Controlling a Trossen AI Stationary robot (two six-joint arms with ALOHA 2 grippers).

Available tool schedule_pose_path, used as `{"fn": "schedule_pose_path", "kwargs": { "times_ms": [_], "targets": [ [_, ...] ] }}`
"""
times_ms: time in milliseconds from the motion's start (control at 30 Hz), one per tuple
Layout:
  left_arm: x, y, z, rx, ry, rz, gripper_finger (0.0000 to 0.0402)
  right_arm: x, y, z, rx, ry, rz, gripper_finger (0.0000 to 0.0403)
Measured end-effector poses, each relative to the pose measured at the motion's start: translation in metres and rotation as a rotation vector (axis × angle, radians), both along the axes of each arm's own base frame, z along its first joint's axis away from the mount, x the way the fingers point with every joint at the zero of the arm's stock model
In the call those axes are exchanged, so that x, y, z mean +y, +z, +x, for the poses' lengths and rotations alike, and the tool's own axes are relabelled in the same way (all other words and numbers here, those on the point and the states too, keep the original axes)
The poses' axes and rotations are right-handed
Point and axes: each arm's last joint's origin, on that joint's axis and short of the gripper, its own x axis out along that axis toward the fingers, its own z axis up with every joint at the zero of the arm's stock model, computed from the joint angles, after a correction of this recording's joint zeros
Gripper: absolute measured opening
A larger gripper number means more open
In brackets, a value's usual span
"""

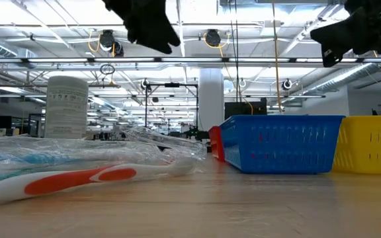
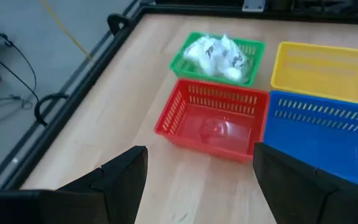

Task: Pick & Place Travel size toiletries
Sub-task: Put the black hairbrush into the orange bin

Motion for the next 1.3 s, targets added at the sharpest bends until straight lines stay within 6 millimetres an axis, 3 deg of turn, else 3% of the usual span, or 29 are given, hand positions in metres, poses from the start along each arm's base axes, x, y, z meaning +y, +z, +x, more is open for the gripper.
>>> {"fn": "schedule_pose_path", "kwargs": {
  "times_ms": [267, 567, 800, 1100, 1300],
  "targets": [
    [-0.019, 0.012, -0.032, -0.12, 0.048, 0.063, 0.0285, 0.001, 0.0, -0.013, -0.116, 0.021, -0.024, 0.0],
    [-0.03, -0.003, -0.089, -0.272, 0.07, 0.031, 0.0285, 0.002, -0.001, -0.013, -0.107, 0.068, -0.058, 0.0],
    [-0.031, -0.018, -0.122, -0.438, 0.044, -0.017, 0.0285, 0.002, -0.001, -0.013, -0.111, 0.067, -0.05, 0.0],
    [-0.031, -0.048, -0.134, -0.44, 0.086, -0.158, 0.0285, 0.002, -0.002, -0.013, -0.103, 0.067, -0.049, 0.0],
    [-0.033, -0.06, -0.134, -0.336, 0.043, -0.272, 0.0285, 0.002, -0.003, -0.012, -0.091, 0.067, -0.049, 0.0]
  ]
}}
